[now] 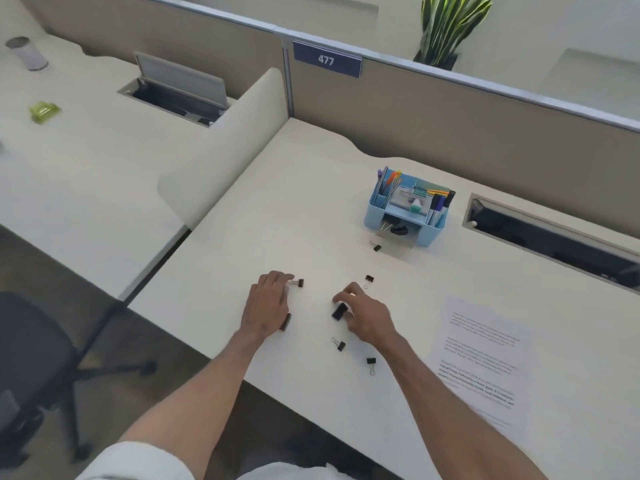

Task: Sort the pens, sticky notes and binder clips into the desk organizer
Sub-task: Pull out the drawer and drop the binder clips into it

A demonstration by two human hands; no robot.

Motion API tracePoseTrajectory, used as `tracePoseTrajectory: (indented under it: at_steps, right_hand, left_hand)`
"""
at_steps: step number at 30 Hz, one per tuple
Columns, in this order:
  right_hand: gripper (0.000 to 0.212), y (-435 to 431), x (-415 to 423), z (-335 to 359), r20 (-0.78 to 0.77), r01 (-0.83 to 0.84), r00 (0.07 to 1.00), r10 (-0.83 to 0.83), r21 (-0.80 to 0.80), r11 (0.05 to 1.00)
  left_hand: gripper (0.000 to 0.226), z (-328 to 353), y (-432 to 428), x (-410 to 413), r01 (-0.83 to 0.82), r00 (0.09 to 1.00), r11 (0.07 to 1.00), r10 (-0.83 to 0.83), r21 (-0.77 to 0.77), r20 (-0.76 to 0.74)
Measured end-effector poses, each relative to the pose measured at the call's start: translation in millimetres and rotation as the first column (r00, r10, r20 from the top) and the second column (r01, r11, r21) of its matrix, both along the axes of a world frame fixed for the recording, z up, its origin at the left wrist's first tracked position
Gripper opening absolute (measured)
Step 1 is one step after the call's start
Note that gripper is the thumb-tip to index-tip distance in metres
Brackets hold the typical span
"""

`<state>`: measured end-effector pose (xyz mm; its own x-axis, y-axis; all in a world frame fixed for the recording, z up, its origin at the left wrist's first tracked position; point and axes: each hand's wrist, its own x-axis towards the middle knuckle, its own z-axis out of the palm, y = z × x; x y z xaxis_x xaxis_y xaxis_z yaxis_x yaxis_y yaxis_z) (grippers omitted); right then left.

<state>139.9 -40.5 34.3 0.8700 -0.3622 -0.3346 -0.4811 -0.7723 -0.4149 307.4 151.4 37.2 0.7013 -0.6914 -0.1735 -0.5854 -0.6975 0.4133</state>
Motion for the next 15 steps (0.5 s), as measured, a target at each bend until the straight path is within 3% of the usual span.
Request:
tracePoseTrajectory:
  at_steps: [5,9,12,15]
  right_hand:
    - [0.026,6,-2,2,0.026,0.037,0.999,-0.035,-0.076,0.996]
    - [0.02,8,-1,6,0.064,0.114,0.992,-0.11,-0.071,0.991]
    - [0.014,6,0,7,0.097,0.261,0.96,-0.261,0.016,0.965]
    - [0.014,0,2,8,0.092,0.45,0.872,-0.48,0.231,0.862]
  left_hand:
    - [0.03,2,23,0,-0.013,0.998,0.999,0.011,-0.038,-0.056]
    - [0.05,1,38,-5,0.199,0.978,0.979,-0.197,0.034,-0.064]
    - [0.05,-2,44,-5,0.277,0.961,0.956,-0.273,0.095,-0.053]
    - [0.038,-5,44,-3,0.318,0.948,0.939,-0.318,0.127,-0.024]
